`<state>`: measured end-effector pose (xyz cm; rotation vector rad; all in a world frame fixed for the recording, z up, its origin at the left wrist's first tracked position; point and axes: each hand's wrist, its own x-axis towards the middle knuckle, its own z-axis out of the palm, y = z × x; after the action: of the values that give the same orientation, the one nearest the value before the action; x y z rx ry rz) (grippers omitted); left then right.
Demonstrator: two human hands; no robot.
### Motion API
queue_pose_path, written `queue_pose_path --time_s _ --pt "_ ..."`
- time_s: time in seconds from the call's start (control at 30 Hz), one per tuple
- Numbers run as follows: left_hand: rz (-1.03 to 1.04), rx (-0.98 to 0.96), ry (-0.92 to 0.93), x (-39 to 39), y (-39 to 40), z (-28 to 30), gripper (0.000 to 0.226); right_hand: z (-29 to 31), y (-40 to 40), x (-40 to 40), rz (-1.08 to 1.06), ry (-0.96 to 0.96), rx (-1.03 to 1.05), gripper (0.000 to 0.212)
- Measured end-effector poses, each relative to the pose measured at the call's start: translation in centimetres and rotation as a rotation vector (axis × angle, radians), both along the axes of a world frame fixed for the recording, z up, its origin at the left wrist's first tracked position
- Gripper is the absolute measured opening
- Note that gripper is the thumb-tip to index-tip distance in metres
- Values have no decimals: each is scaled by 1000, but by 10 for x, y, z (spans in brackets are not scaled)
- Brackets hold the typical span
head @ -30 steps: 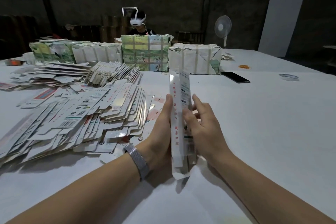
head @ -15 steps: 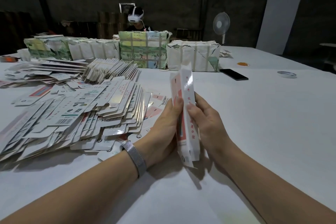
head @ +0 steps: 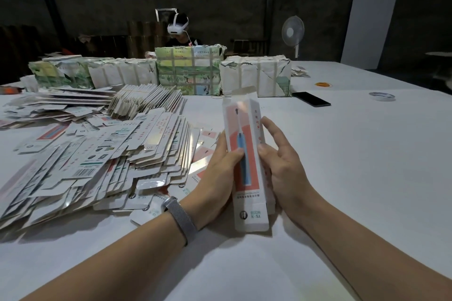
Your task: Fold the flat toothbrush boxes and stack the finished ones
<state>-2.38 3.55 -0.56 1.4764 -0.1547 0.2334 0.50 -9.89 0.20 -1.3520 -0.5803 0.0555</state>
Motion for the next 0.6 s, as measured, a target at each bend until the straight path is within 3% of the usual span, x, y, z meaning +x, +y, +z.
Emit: queue_pose_path --time_s 0.23,0.37,0.5,0.6 --pt "-14 151 -154 -3 0 13 61 14 -5 3 -160 -213 -18 37" --pt "-19 72 -151 -5 1 13 51 14 -5 3 -149 -223 -22 38" --pt "65 52 -215 -4 9 16 23 11 -3 -1 -92 -225 -22 40" --pt "174 148 -358 -3 13 22 34 11 0 -4 -108 -292 -82 48"
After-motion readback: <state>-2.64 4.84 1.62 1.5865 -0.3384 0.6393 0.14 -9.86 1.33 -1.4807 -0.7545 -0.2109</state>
